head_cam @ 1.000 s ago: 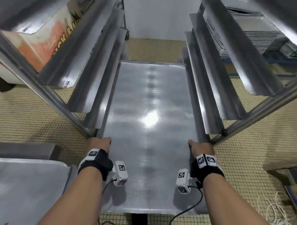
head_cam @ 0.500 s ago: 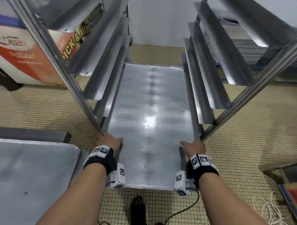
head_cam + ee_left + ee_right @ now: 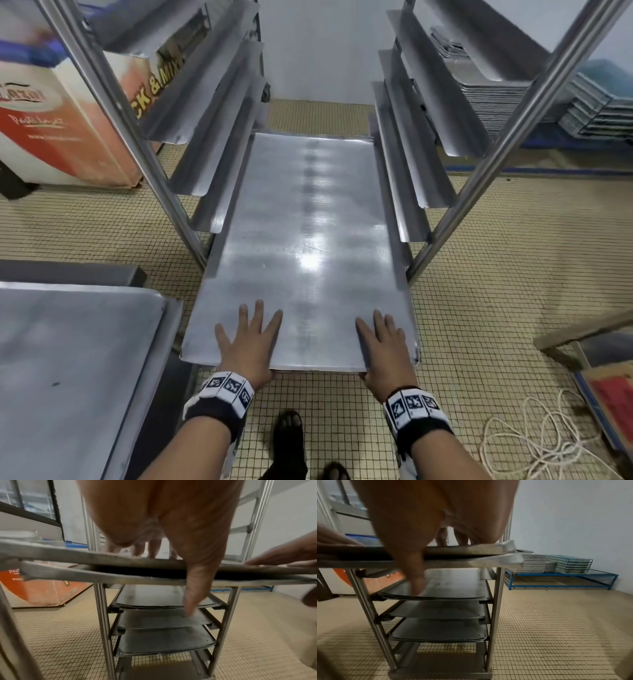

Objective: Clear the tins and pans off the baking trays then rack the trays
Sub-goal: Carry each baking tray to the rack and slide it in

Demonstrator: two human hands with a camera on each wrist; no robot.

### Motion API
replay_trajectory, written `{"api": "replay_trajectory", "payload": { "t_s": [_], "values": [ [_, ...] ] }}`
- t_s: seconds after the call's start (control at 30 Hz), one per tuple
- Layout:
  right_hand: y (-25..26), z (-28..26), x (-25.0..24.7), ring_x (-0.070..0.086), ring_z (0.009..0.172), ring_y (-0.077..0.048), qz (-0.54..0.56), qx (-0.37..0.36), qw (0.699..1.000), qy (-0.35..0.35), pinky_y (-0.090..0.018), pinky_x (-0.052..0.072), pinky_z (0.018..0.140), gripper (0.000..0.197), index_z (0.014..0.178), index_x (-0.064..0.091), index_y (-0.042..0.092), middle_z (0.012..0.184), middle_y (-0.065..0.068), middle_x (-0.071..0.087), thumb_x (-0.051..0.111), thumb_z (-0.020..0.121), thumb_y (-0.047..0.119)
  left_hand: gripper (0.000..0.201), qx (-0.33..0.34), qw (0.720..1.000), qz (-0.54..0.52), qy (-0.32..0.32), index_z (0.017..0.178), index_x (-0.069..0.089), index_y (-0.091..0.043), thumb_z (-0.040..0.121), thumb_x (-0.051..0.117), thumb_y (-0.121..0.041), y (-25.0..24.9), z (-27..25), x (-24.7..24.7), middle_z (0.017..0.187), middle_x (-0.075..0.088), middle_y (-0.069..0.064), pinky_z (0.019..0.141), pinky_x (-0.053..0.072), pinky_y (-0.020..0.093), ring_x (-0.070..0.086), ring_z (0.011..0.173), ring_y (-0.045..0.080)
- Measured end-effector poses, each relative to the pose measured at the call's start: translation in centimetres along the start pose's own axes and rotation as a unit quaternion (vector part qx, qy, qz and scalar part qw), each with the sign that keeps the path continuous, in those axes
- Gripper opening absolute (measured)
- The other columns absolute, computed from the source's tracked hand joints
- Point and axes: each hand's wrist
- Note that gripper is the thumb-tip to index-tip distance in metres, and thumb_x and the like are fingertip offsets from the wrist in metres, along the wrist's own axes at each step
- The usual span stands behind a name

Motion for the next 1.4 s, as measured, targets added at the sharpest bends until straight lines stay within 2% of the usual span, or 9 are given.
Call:
{"api": "replay_trajectory", "payload": {
  "t_s": [0.07,0.13,0.23,0.43,0.6,0.77,1.2,1.3,1.4],
  "values": [
    [0.1,0.3,0.0,-0.017,0.150,-0.030,-0.022,-0.006,1.000,-0.016,-0.046,-0.004,0.123,0.105,0.156,0.003,0.030,0.164,-0.008,-0.015,0.070,0.080,0.001,0.118,-0.004,1.000,0.018,-0.001,0.158,-0.014,-0.035,0.085,0.078,-0.028,-0.4,0.2,-0.1,0.165,-0.028,0.006,0.114,0.000,0.076,-0.024,0.152,0.037],
    [0.1,0.8,0.0,-0.018,0.149,-0.032,-0.033,-0.010,0.999,-0.015,-0.048,-0.003,0.123,0.105,0.156,0.002,0.027,0.163,-0.010,-0.015,0.068,0.080,-0.003,0.116,-0.004,1.000,0.024,0.000,0.158,-0.015,-0.035,0.087,0.076,-0.021,-0.5,0.7,-0.2,0.165,-0.028,0.007,0.113,-0.001,0.076,-0.025,0.151,0.038],
    [0.1,2.1,-0.5,-0.017,0.150,-0.032,-0.024,-0.010,1.000,-0.015,-0.049,-0.003,0.123,0.103,0.156,0.005,0.027,0.163,-0.010,-0.013,0.069,0.080,-0.001,0.116,-0.003,1.000,0.016,-0.012,0.158,-0.015,-0.036,0.086,0.073,-0.011,-0.3,2.2,-0.5,0.165,-0.028,0.007,0.114,0.000,0.076,-0.025,0.151,0.038],
    [-0.2,6.2,-1.7,-0.012,0.151,-0.030,-0.022,-0.002,0.999,-0.031,-0.045,-0.005,0.122,0.104,0.155,0.009,0.029,0.164,-0.007,-0.009,0.075,0.078,0.005,0.117,0.001,1.000,0.007,-0.020,0.159,-0.013,-0.035,0.085,0.073,-0.006,-0.3,5.9,-2.3,0.165,-0.027,0.007,0.114,-0.002,0.075,-0.025,0.151,0.037],
    [-0.3,10.2,-2.8,-0.006,0.151,-0.032,-0.030,-0.002,0.999,-0.042,-0.049,0.003,0.123,0.104,0.153,0.014,0.030,0.164,-0.008,-0.002,0.079,0.075,0.010,0.115,0.004,1.000,0.007,-0.023,0.159,-0.011,-0.035,0.086,0.074,-0.010,0.0,9.7,-4.2,0.166,-0.025,0.007,0.114,-0.003,0.076,-0.024,0.152,0.037],
    [-0.5,14.4,-4.4,0.001,0.151,-0.033,-0.042,-0.002,0.998,-0.053,-0.051,0.007,0.122,0.100,0.151,0.019,0.030,0.163,-0.008,0.005,0.079,0.072,0.010,0.113,0.006,0.999,0.017,-0.042,0.158,-0.008,-0.035,0.083,0.068,0.001,0.2,13.8,-5.9,0.166,-0.021,0.006,0.113,0.000,0.076,-0.021,0.152,0.038],
    [-1.0,21.3,-7.0,0.009,0.149,-0.032,-0.071,-0.005,0.996,-0.060,-0.052,0.014,0.121,0.098,0.148,0.024,0.030,0.160,-0.007,0.012,0.082,0.070,0.017,0.115,0.010,0.999,0.003,-0.051,0.158,-0.003,-0.038,0.079,0.070,0.001,0.2,20.4,-9.1,0.167,-0.017,0.004,0.111,-0.002,0.076,-0.019,0.153,0.038],
    [-0.9,21.6,-7.0,0.009,0.149,-0.031,-0.086,0.002,0.994,-0.063,-0.052,0.016,0.121,0.097,0.149,0.020,0.031,0.161,-0.007,0.012,0.079,0.073,0.016,0.109,0.014,0.998,0.012,-0.058,0.159,0.003,-0.033,0.082,0.073,-0.001,0.1,20.5,-9.4,0.167,-0.010,0.007,0.115,0.004,0.071,-0.011,0.154,0.038],
    [-0.2,21.1,-6.6,0.011,0.149,-0.033,-0.115,0.020,0.990,-0.075,-0.053,0.017,0.120,0.095,0.153,0.013,0.028,0.163,-0.010,0.011,0.070,0.080,0.008,0.097,0.015,0.994,0.044,-0.100,0.160,0.011,-0.024,0.086,0.065,0.009,-0.6,18.8,-8.6,0.168,0.002,0.012,0.121,0.014,0.063,0.001,0.155,0.036]
  ]
}}
Point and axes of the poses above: each hand's wrist, its own z-axis towards the middle knuckle, its own x-axis out of the palm, y = z × x
